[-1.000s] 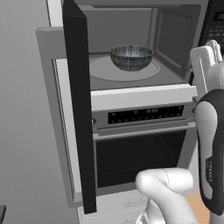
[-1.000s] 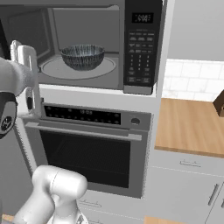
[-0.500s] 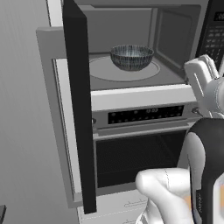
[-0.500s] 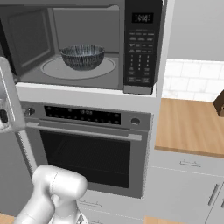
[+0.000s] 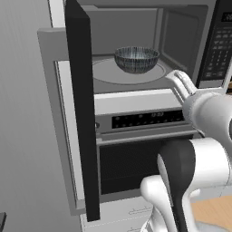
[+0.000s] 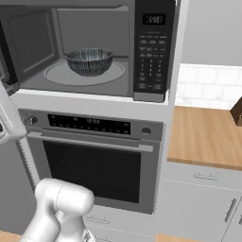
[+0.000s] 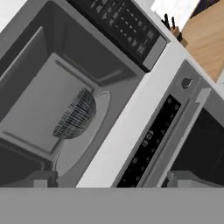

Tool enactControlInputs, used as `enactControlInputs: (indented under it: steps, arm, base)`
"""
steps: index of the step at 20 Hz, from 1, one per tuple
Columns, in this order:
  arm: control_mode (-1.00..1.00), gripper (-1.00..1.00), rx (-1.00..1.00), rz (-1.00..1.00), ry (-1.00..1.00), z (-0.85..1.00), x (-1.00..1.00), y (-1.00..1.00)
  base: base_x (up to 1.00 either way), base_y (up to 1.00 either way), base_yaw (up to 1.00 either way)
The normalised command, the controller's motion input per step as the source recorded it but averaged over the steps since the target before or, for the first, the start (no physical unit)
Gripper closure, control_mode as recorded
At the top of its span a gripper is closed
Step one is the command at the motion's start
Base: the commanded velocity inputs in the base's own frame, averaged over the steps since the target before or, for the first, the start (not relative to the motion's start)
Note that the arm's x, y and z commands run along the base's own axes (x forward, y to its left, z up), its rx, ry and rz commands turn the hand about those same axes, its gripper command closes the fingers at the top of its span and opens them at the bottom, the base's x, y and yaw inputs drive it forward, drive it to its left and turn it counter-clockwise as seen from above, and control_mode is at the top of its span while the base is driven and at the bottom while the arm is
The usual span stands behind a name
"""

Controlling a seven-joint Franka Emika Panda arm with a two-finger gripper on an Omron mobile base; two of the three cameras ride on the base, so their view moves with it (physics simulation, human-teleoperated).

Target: Open the microwave, place the bowl with waffle inside the microwave, then close the microwave door and turn it on.

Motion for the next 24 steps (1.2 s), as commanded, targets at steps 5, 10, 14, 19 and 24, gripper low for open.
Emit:
enactControlInputs:
  steps: [5, 10, 14, 19, 24]
  arm:
    - [-1.0, -1.0, -0.18, 0.0, -0.01, 0.0, 0.41, 0.0]
    - [-1.0, -1.0, -0.26, 0.0, 0.0, -0.18, 0.12, 0.0]
    - [-1.0, -1.0, -0.23, 0.0, -0.02, -0.23, 0.23, 0.0]
    - [-1.0, -1.0, -0.14, 0.01, 0.0, -0.08, 0.33, 0.0]
    - [-1.0, -1.0, -0.11, 0.14, -0.03, -0.15, 0.45, 0.0]
  base:
    - [0.0, 0.0, 0.0]
    - [0.0, 0.0, 0.0]
    - [0.0, 0.0, 0.0]
    - [0.0, 0.0, 0.0]
    - [0.0, 0.0, 0.0]
